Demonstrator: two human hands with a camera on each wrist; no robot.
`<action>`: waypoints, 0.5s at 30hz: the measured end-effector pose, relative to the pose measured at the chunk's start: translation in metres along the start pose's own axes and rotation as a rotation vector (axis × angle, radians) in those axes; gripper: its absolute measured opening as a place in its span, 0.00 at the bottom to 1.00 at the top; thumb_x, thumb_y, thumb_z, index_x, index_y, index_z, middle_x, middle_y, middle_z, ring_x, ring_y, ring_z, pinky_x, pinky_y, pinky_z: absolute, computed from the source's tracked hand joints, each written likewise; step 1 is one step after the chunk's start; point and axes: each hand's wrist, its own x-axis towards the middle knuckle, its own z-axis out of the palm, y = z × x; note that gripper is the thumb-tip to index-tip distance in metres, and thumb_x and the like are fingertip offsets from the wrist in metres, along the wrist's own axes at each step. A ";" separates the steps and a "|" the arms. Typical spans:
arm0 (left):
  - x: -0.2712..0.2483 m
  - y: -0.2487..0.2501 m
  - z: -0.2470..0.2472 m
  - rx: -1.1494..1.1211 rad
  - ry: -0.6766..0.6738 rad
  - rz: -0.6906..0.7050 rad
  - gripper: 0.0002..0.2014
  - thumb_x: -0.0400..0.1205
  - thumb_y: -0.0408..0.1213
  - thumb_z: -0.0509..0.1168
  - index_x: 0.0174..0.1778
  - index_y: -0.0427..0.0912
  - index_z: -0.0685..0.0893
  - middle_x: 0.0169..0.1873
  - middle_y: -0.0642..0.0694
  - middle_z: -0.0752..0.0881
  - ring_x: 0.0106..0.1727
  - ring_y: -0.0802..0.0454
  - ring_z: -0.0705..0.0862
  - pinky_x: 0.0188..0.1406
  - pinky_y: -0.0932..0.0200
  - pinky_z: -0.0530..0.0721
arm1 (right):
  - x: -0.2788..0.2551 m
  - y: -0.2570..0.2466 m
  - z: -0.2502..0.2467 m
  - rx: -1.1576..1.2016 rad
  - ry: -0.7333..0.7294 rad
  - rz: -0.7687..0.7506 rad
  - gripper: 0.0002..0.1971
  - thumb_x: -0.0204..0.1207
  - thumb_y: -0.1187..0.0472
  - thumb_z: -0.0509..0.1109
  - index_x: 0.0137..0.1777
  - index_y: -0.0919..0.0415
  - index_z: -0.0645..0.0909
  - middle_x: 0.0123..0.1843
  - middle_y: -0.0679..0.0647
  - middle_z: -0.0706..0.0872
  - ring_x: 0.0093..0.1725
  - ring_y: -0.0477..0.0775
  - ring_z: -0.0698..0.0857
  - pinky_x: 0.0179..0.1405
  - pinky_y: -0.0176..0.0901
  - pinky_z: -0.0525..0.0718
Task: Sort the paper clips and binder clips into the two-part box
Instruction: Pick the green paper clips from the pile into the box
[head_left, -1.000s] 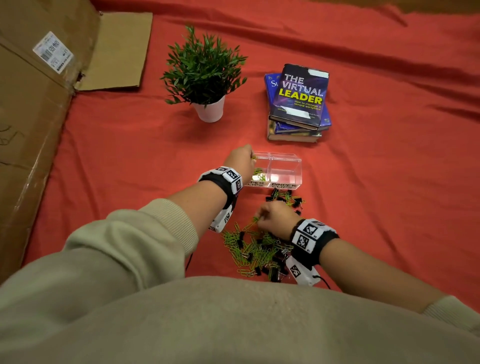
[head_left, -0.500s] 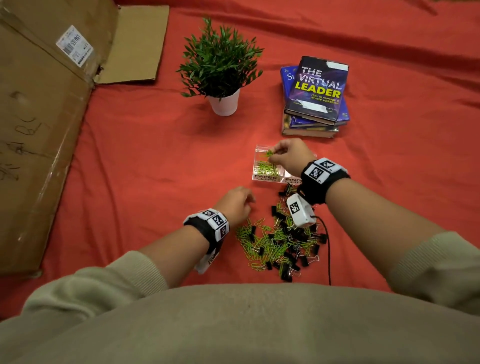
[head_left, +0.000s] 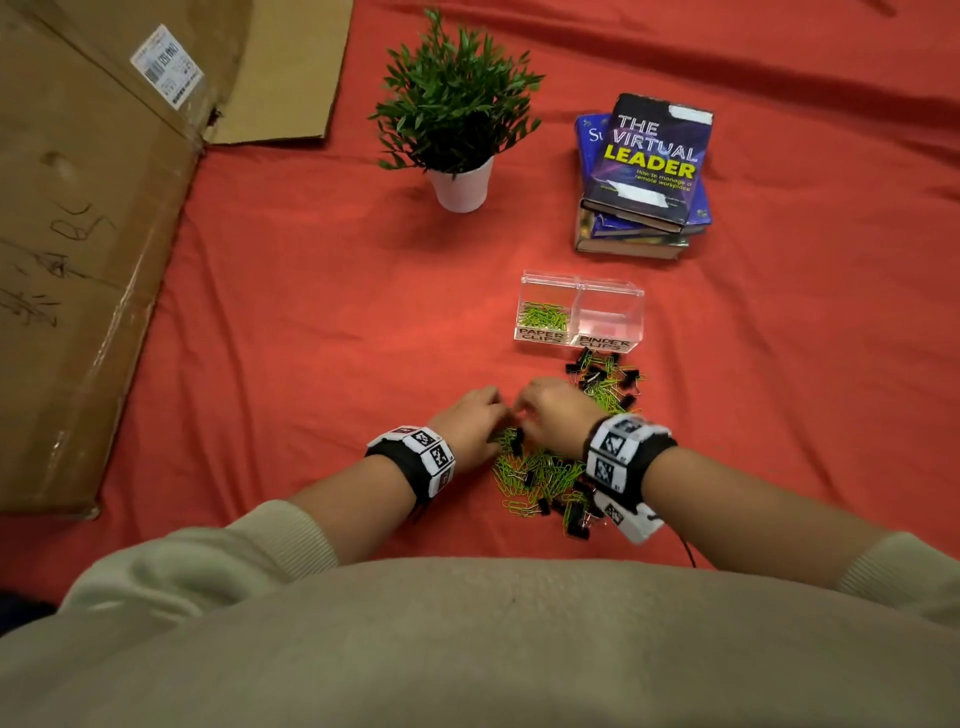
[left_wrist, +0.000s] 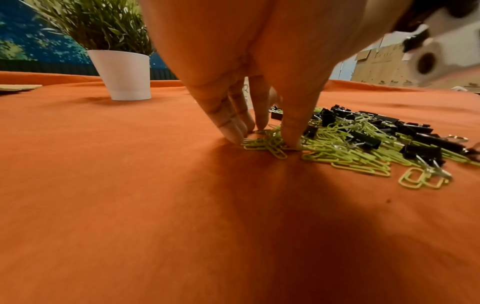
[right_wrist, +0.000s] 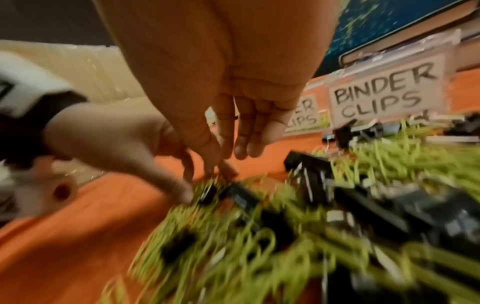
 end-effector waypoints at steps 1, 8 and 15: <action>0.000 0.001 0.000 0.013 0.003 -0.006 0.19 0.75 0.38 0.69 0.63 0.40 0.79 0.59 0.41 0.75 0.62 0.42 0.76 0.63 0.50 0.76 | -0.006 -0.001 0.011 -0.022 -0.022 -0.013 0.12 0.76 0.61 0.65 0.57 0.60 0.82 0.53 0.56 0.81 0.57 0.57 0.80 0.57 0.49 0.80; -0.004 -0.001 0.008 0.035 0.040 -0.048 0.12 0.79 0.40 0.66 0.55 0.39 0.81 0.54 0.42 0.77 0.58 0.42 0.79 0.56 0.47 0.80 | -0.012 0.007 0.035 -0.030 0.028 -0.014 0.11 0.77 0.62 0.67 0.55 0.66 0.83 0.53 0.60 0.79 0.59 0.61 0.77 0.60 0.52 0.76; -0.008 -0.002 0.013 0.008 0.079 -0.100 0.09 0.81 0.40 0.64 0.49 0.36 0.80 0.51 0.41 0.77 0.55 0.41 0.80 0.54 0.46 0.80 | -0.019 0.033 0.018 -0.104 0.122 0.076 0.09 0.75 0.70 0.63 0.52 0.69 0.82 0.52 0.59 0.80 0.55 0.60 0.78 0.54 0.48 0.78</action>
